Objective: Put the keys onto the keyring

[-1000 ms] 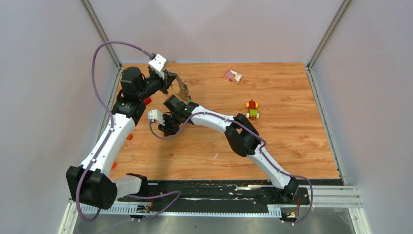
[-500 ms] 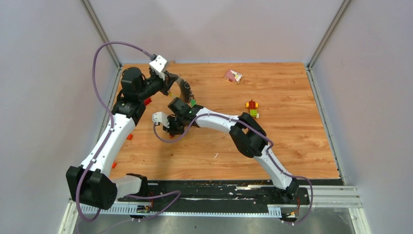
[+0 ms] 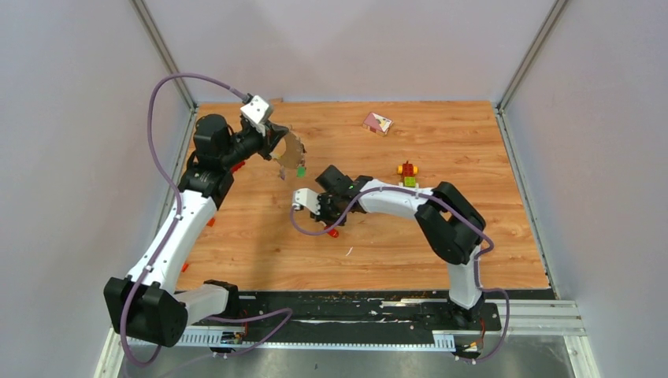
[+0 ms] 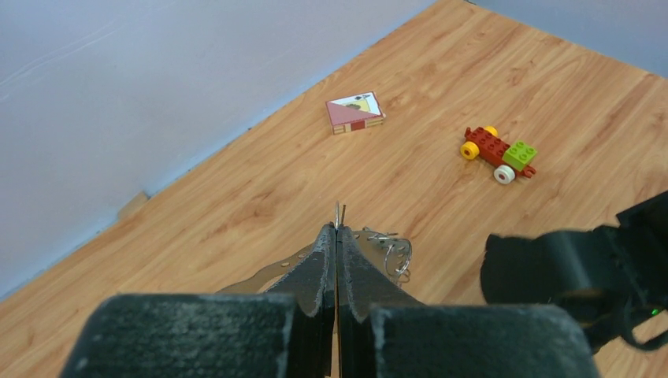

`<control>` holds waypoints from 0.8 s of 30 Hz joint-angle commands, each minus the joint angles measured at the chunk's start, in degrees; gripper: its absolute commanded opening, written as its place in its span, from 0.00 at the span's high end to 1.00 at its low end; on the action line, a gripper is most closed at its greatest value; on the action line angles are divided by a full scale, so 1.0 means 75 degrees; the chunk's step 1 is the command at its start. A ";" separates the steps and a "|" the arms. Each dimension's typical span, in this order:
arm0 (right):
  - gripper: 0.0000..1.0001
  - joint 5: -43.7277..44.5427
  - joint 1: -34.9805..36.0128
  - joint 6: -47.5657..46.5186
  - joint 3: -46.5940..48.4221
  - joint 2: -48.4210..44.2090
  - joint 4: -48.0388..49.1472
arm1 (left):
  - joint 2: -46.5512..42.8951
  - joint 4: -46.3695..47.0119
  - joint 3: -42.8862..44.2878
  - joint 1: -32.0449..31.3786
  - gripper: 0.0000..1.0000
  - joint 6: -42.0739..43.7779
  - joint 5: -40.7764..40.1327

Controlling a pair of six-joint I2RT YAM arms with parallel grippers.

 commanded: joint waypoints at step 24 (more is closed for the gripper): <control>0.58 -0.0164 -0.0810 -0.0504 -0.1027 -0.2030 -0.0695 | -0.0725 -0.0069 -0.0527 0.0042 1.00 0.0552 0.0216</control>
